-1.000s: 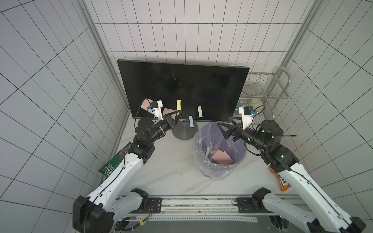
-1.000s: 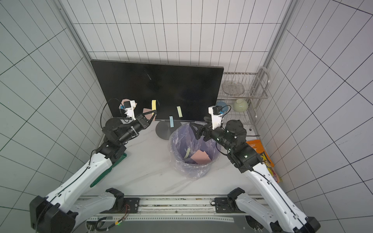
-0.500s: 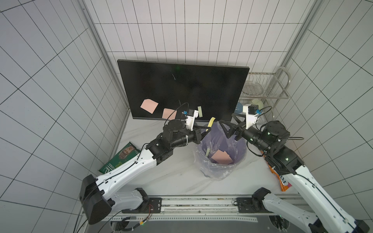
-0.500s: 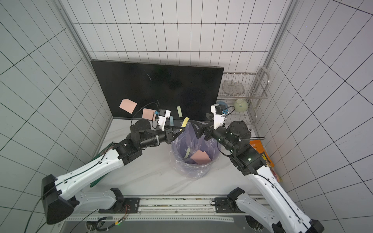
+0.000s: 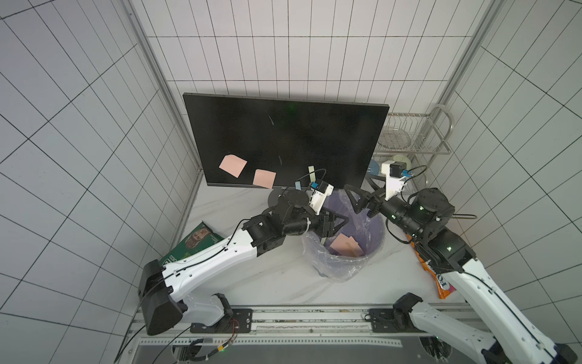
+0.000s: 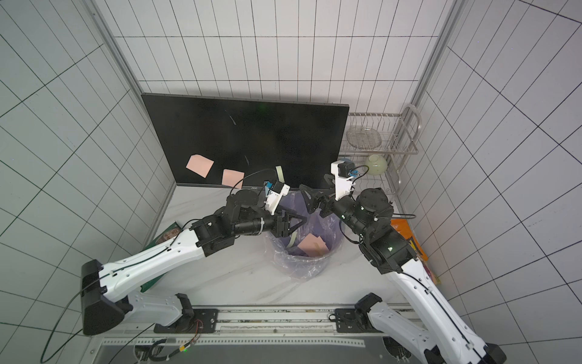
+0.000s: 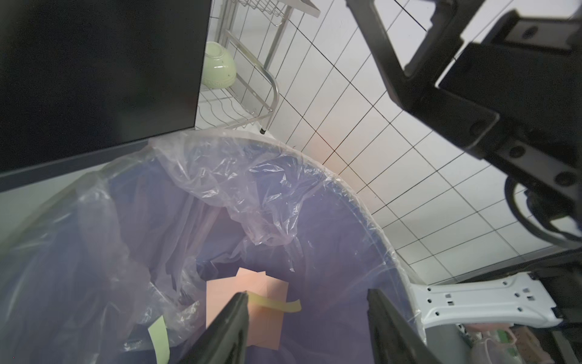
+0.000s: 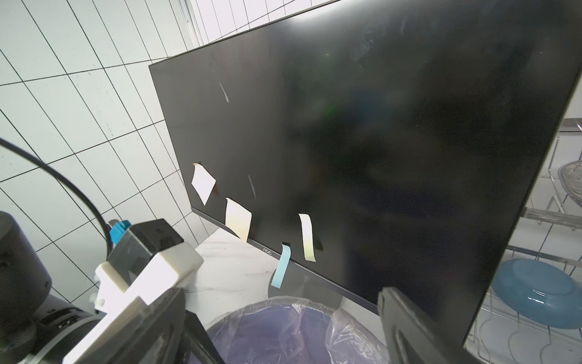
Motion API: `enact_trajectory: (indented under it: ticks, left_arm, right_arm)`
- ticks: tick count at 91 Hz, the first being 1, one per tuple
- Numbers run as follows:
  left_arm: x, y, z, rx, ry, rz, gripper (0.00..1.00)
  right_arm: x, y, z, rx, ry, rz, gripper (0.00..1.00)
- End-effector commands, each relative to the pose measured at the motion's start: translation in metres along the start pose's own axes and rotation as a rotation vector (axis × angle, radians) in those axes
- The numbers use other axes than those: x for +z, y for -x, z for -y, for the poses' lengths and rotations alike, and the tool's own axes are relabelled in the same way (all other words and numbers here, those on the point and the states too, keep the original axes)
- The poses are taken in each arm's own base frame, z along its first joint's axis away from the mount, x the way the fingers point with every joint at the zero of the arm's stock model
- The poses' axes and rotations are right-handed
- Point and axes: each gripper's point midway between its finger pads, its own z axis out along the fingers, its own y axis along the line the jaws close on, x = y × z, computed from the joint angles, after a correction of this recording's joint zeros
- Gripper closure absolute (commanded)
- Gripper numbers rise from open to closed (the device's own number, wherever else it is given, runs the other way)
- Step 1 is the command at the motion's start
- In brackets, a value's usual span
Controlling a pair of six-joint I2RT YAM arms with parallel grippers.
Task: Remove the sticky note from the monitor
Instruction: Place the sticky note in the trash bin, then tear off the sticky note from the monitor.
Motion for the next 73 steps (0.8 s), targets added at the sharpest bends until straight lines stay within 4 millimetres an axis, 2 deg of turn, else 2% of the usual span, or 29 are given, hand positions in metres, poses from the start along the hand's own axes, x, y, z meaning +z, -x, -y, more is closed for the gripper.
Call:
enact_trajectory:
  ticks: [1,8,9,19,22,26,32,45,54,67,73]
  left_arm:
    - [-0.024,0.023,-0.001,0.058,0.048,0.077,0.31]
    - [-0.043,0.032,-0.019,0.021,0.098,0.095,0.28]
    - [-0.049,0.036,-0.026,0.013,0.116,0.106,0.28]
    - [-0.096,0.056,-0.055,-0.012,0.198,0.217,0.14]
    - [-0.113,0.063,-0.072,-0.027,0.251,0.266,0.11]
    - [-0.136,0.071,-0.093,-0.063,0.303,0.328,0.10]
    - [-0.164,0.082,-0.111,-0.114,0.315,0.410,0.09]
    - [-0.210,0.087,-0.164,-0.248,0.387,0.566,0.09]
    - [-0.231,0.083,-0.199,-0.374,0.355,0.685,0.09]
    - [-0.236,0.083,-0.222,-0.433,0.298,0.772,0.09]
    - [-0.235,0.083,-0.227,-0.438,0.286,0.787,0.09]
  right_arm:
    - [-0.004,0.017,-0.003,-0.017,-0.001,0.037,0.01]
    - [-0.003,0.015,-0.004,-0.013,0.004,0.033,0.01]
    - [-0.003,0.015,-0.004,-0.013,0.005,0.031,0.01]
    - [-0.001,0.013,-0.007,-0.006,0.023,0.026,0.01]
    - [-0.001,0.013,-0.007,-0.003,0.029,0.030,0.01]
    - [0.001,0.013,-0.009,0.007,0.038,0.032,0.01]
    - [0.004,0.011,-0.011,0.018,0.057,0.031,0.01]
    - [0.008,0.009,-0.013,0.030,0.072,0.025,0.01]
    - [0.010,0.007,-0.014,0.038,0.081,0.021,0.01]
    - [0.012,0.007,-0.017,0.044,0.096,0.019,0.01]
    - [0.013,0.007,-0.018,0.044,0.101,0.020,0.01]
